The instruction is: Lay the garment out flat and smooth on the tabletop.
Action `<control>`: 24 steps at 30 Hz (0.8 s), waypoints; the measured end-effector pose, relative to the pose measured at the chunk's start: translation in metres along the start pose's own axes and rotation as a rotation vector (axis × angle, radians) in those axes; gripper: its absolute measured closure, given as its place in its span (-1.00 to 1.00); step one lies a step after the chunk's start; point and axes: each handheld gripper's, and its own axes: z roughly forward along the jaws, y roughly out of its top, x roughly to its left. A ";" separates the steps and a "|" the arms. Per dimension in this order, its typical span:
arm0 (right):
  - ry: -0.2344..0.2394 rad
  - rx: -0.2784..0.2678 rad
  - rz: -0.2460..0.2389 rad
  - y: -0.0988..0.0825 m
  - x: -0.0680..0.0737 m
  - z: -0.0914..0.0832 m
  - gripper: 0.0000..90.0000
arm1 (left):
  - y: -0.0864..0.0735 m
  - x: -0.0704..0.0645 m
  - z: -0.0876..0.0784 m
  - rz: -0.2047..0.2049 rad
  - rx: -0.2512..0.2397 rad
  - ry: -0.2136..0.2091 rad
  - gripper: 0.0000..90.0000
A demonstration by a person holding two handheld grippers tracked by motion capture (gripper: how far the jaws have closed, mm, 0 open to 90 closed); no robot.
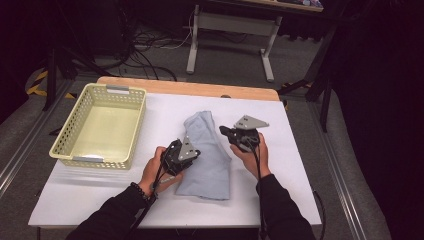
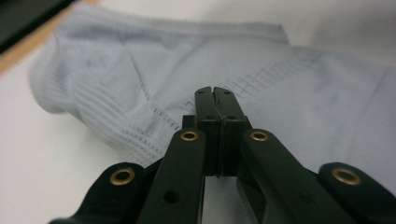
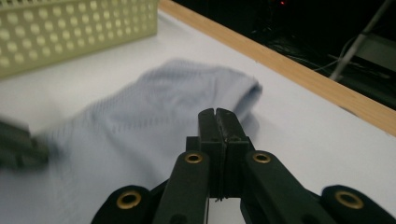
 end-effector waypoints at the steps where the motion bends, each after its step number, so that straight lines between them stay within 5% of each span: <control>1: 0.020 -0.010 0.011 0.004 -0.003 0.008 1.00 | -0.005 0.000 0.004 0.002 0.008 -0.009 1.00; 6: 0.022 0.073 -0.118 0.016 0.002 0.049 1.00 | -0.012 -0.004 0.009 0.004 0.038 -0.036 1.00; 10: 0.046 0.131 -0.157 0.011 0.004 0.075 1.00 | -0.017 -0.006 0.012 -0.004 0.046 -0.053 1.00; 16: -0.008 0.272 -0.115 -0.011 -0.011 0.096 1.00 | -0.020 -0.004 0.014 -0.015 0.037 -0.070 1.00; 19: -0.017 0.238 -0.041 -0.018 -0.018 0.095 1.00 | -0.021 -0.003 0.014 -0.023 0.028 -0.078 1.00; 24: -0.079 0.221 -0.049 -0.016 -0.015 0.093 1.00 | -0.021 -0.005 0.014 -0.006 0.029 -0.065 1.00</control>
